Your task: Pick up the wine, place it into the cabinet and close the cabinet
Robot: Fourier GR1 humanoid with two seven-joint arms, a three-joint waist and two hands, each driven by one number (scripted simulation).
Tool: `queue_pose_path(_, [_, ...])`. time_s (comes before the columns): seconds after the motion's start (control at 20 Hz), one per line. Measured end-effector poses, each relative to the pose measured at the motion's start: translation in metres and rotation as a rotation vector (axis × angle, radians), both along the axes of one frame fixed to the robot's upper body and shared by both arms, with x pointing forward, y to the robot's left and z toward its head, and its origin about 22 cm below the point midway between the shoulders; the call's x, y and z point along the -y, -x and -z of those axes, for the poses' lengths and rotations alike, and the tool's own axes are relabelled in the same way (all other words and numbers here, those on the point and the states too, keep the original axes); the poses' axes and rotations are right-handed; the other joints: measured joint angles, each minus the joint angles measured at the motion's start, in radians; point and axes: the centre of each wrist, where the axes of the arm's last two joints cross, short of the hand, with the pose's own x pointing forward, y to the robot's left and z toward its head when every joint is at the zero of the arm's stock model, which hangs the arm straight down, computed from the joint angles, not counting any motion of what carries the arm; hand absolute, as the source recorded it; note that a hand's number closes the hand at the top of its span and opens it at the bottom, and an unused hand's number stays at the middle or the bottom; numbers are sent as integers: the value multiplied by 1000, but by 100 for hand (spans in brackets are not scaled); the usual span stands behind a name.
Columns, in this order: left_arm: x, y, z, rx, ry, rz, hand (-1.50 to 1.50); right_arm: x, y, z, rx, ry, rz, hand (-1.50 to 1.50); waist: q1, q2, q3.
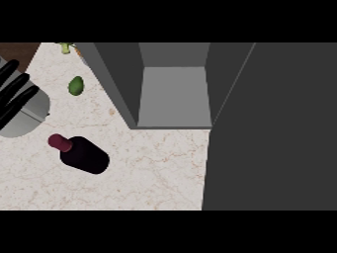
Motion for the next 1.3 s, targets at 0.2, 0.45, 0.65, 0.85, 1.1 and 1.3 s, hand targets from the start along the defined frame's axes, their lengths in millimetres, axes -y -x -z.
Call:
queue_pose_path(0.2, [-10,-10,12,-41,1,-7,-150,4,2,1,-2,19,9,-150,-3,0,0])
queue_pose_path(0.45, [-18,-21,38,-91,-13,7,-150,1,2,-1,-6,12,-2,-150,-3,0,0])
queue_pose_path(0.65, [-22,-27,56,-122,-17,17,-150,0,4,1,-9,15,-7,-150,-4,0,0])
queue_pose_path(0.85, [-27,-32,79,-139,-19,28,-150,2,5,2,-3,26,-6,-150,-4,0,0])
queue_pose_path(1.1, [-34,-37,110,-132,-33,-15,-150,-1,3,-2,-3,20,-5,-150,-4,1,0])
queue_pose_path(1.3, [-38,-36,133,-129,-48,-37,-150,-1,5,-1,-10,17,-5,-150,-5,0,0])
